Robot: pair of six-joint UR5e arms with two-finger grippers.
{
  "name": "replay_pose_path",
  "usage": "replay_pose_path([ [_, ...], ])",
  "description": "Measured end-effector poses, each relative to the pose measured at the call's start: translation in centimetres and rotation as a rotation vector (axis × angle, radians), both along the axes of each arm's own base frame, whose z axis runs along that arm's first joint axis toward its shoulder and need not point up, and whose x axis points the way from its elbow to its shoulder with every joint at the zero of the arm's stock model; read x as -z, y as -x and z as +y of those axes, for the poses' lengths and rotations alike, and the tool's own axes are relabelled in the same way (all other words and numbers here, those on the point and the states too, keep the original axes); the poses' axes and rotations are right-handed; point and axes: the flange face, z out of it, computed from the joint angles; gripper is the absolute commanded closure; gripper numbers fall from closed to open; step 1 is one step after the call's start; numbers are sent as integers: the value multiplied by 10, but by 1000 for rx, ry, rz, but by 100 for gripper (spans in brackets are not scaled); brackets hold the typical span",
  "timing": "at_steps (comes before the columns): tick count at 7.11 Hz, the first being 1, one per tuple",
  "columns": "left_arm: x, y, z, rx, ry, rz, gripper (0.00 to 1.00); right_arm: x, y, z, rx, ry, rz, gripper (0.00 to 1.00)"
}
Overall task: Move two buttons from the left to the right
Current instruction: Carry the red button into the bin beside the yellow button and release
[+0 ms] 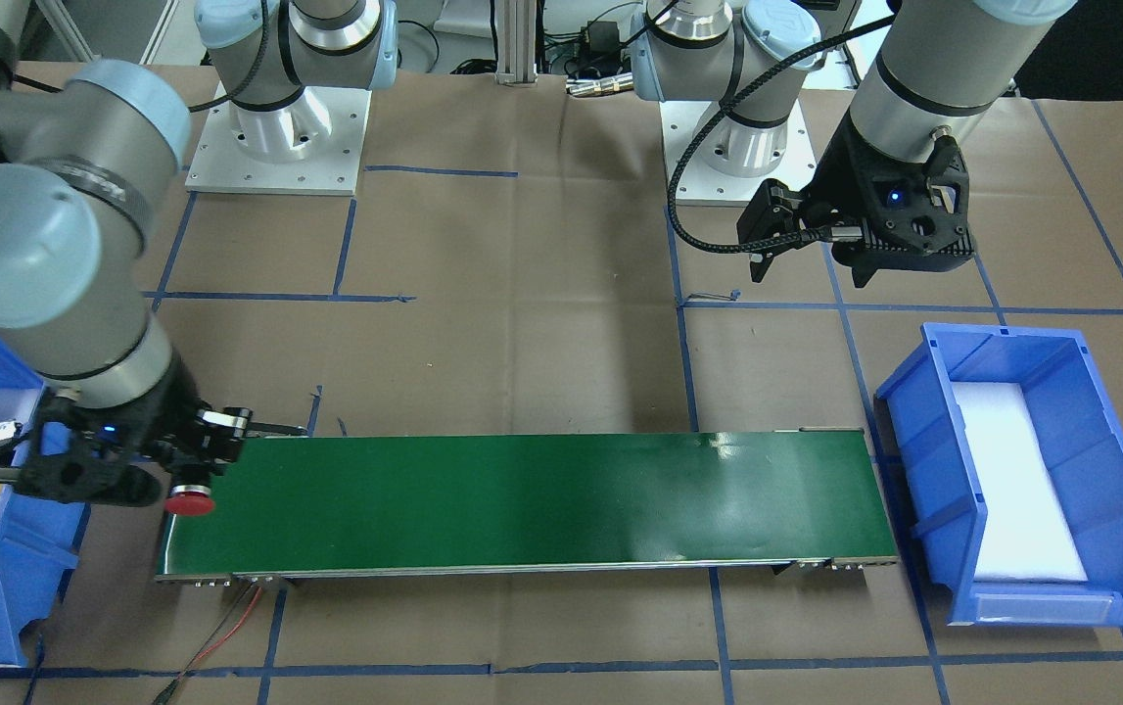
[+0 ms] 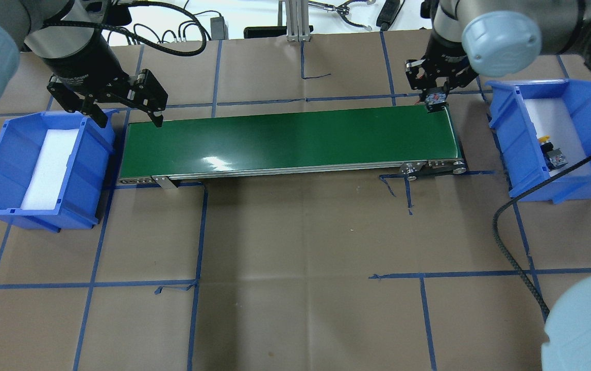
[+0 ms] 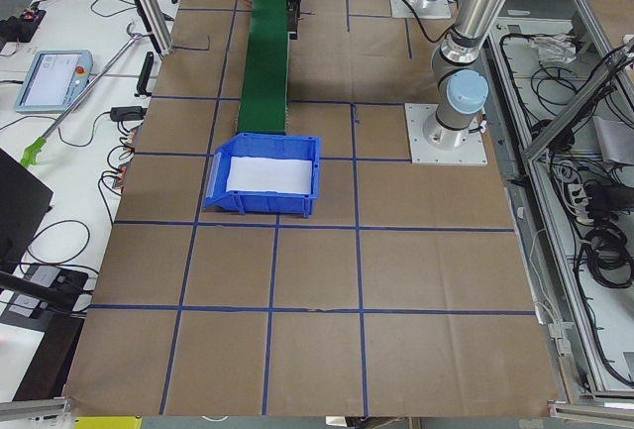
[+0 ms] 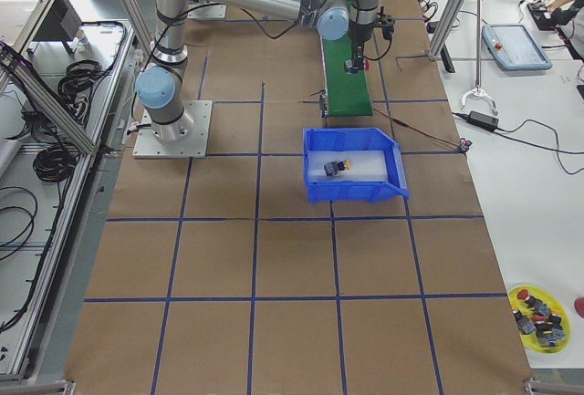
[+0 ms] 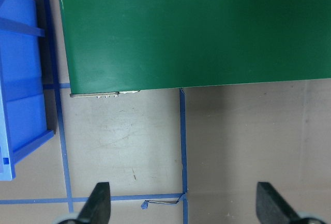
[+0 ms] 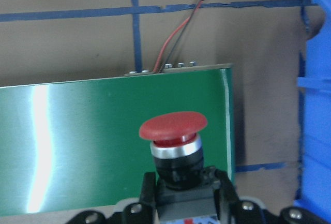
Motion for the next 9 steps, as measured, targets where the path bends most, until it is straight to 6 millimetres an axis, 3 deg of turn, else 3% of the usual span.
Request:
replay_pose_path([
  [2,1,-1,0,-1,1,-1,0,-25,122,-6,-65,2,29,96],
  [3,1,-1,0,-1,2,-1,0,-26,181,-4,-97,-2,36,97],
  [4,1,-1,0,-1,2,-1,0,-20,225,-2,-122,-12,36,97],
  [5,1,-1,0,-1,1,-1,0,-7,254,-4,-135,-25,25,97],
  [6,1,-1,0,-1,1,-1,0,11,271,-10,-139,-30,9,97],
  [9,2,-1,0,-1,0,-1,0,63,283,-32,-109,-5,-32,97],
])
